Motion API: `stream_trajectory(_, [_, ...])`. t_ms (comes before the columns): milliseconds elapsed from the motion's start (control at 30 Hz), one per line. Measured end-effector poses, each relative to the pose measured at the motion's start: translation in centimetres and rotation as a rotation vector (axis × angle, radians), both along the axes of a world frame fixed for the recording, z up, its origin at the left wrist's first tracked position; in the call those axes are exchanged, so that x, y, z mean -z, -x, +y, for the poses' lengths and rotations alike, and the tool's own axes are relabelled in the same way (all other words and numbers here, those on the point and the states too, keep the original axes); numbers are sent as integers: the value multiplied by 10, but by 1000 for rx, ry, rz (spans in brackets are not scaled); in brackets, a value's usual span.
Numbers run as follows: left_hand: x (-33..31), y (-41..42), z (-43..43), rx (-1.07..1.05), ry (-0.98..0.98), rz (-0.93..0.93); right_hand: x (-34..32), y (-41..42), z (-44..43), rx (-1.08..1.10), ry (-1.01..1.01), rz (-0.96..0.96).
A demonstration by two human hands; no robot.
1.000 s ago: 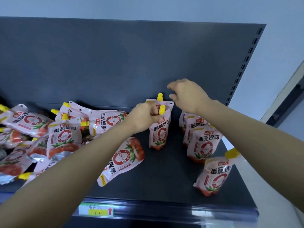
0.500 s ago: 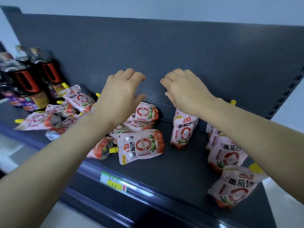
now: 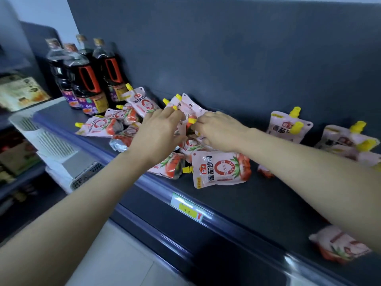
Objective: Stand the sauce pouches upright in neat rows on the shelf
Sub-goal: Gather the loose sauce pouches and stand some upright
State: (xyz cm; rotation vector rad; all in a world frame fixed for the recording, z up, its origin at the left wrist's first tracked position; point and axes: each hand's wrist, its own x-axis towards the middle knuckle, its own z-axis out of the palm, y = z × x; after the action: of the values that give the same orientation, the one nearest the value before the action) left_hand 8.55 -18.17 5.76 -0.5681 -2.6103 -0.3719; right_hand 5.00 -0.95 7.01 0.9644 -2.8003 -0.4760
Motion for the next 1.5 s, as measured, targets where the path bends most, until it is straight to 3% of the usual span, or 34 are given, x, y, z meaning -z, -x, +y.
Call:
stream_trajectory(333, [55, 38, -50, 20, 83, -250, 55, 10, -22, 261, -72, -370])
stream_trajectory(767, [69, 60, -83, -7, 84, -297, 39, 8, -39, 406, -2, -405])
stream_trajectory(1167, [55, 131, -55, -16, 133, -389, -2, -6, -7, 701, 320, -9])
stream_trajectory(1400, [73, 178, -51, -127, -1, -610, -3, -10, -1, 765, 445, 23])
stream_trajectory(1500, [69, 184, -47, -133, -230, -719, -4, -11, 2, 801, 423, -6])
